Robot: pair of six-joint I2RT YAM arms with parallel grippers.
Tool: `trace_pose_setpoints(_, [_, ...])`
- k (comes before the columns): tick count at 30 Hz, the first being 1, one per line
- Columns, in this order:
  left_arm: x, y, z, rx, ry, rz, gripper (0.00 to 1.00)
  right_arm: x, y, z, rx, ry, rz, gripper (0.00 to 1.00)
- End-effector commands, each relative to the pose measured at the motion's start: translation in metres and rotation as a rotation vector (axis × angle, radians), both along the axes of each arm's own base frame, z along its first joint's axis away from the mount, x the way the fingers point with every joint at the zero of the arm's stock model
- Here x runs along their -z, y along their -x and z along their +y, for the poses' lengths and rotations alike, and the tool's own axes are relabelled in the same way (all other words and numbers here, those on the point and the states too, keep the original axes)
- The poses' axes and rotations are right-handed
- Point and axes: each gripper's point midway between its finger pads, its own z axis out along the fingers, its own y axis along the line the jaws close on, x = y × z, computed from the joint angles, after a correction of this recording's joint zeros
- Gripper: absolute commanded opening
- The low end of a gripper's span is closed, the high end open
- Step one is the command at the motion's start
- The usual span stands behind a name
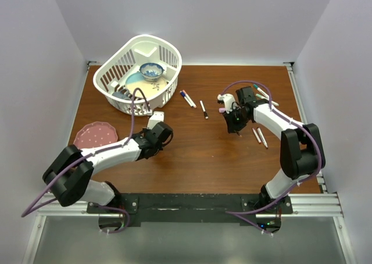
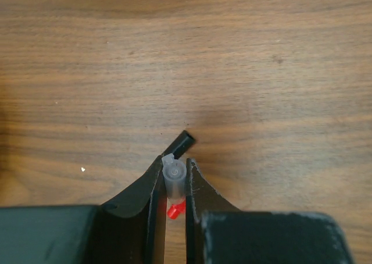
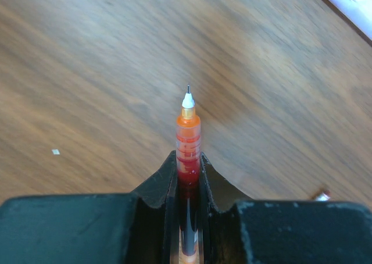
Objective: Open the pen caps
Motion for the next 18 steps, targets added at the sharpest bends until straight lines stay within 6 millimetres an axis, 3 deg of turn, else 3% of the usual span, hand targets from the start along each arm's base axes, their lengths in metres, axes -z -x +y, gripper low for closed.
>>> trace_pose_setpoints(1, [-0.008, -0.015, -0.001, 0.010, -0.069, -0.036, 0.12, -0.003, -0.015, -0.018, 0.032, 0.060, -0.020, 0.06])
trace_pose_setpoints(8, [0.003, -0.022, -0.001, 0.020, -0.141, -0.007, 0.24, 0.008, -0.016, -0.031, 0.059, 0.084, 0.019, 0.06])
trace_pose_setpoints(18, [-0.001, -0.026, -0.001, 0.014, -0.153, -0.020, 0.42, 0.023, -0.018, -0.057, 0.115, 0.171, 0.056, 0.15])
